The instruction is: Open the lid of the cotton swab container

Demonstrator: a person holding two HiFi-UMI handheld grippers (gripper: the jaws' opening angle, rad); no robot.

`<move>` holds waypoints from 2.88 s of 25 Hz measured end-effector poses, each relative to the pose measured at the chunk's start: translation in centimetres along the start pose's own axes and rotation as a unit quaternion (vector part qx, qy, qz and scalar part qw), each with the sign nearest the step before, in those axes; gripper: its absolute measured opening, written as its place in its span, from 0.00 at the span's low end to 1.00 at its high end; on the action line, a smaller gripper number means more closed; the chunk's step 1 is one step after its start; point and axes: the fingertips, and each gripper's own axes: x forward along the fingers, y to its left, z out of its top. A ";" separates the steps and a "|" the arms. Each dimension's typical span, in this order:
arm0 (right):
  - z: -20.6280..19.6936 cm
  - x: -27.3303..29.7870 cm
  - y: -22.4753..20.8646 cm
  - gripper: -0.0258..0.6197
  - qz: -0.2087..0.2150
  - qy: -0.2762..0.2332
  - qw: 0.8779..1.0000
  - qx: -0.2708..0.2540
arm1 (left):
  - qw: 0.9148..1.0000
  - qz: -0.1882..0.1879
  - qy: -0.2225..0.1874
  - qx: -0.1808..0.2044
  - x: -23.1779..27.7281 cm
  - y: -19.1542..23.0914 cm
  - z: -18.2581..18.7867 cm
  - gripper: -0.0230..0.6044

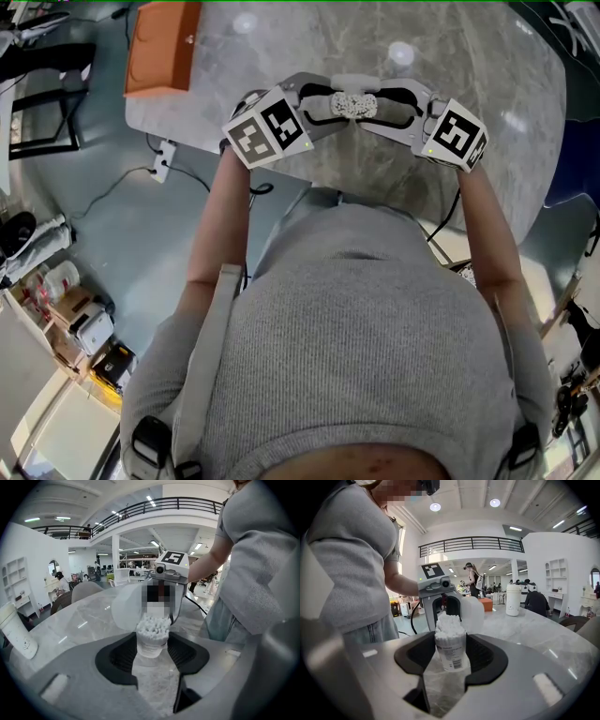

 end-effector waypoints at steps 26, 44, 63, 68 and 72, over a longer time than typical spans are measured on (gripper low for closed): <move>-3.8 1.3 -0.6 0.36 0.003 0.033 0.999 0.034 | 0.999 -0.017 0.031 -0.025 2.8 0.1 -3.3 0.36; -5.2 1.6 -1.0 0.36 0.002 0.032 0.998 0.050 | 0.999 -0.021 0.024 -0.025 3.6 0.6 -3.7 0.36; -5.4 0.6 -1.0 0.41 -0.064 0.023 0.996 0.063 | 0.996 0.025 -0.025 -0.082 2.7 0.6 -4.4 0.41; -4.9 -0.9 -1.1 0.41 -0.102 0.000 0.993 0.066 | 0.990 0.084 -0.072 -0.081 0.9 1.3 -3.7 0.41; -3.8 -2.9 -1.2 0.41 -0.159 -0.031 0.985 0.067 | 0.985 0.121 -0.094 -0.080 -0.7 1.4 -3.5 0.41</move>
